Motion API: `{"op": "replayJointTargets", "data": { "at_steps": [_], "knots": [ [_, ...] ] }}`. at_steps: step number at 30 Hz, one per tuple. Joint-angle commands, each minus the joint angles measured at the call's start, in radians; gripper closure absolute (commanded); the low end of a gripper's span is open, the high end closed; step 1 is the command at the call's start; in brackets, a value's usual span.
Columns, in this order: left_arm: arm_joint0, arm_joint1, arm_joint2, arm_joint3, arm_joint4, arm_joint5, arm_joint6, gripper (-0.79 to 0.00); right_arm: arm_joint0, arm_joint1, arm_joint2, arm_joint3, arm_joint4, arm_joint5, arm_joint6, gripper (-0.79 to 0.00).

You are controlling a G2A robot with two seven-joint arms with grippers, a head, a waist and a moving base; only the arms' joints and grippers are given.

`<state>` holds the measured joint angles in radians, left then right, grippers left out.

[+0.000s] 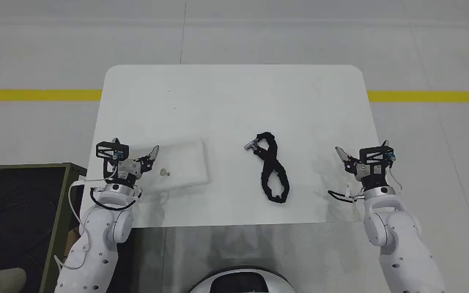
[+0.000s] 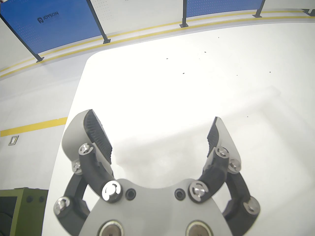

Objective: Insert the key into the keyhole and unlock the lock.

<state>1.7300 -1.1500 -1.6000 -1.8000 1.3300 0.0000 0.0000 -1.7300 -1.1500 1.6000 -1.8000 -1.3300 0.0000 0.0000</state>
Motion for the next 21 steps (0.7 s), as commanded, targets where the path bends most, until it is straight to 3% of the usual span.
{"op": "replayJointTargets", "data": {
  "at_steps": [1, 17, 21],
  "knots": [
    [0.000, 0.000, 0.000, 0.000, 0.000, 0.000, 0.000, -0.784, 0.000, 0.000, 0.000, 0.000, 0.000, 0.000, 0.000, -0.785],
    [0.000, 0.000, 0.001, -0.001, 0.000, -0.003, -0.002, -0.785, 0.000, 0.000, 0.000, 0.000, 0.000, 0.000, 0.000, -0.785],
    [-0.003, -0.003, -0.010, -0.137, -0.057, 0.018, -0.140, -0.785, 0.000, 0.000, 0.000, 0.000, 0.000, 0.000, 0.000, -0.785]
  ]
}}
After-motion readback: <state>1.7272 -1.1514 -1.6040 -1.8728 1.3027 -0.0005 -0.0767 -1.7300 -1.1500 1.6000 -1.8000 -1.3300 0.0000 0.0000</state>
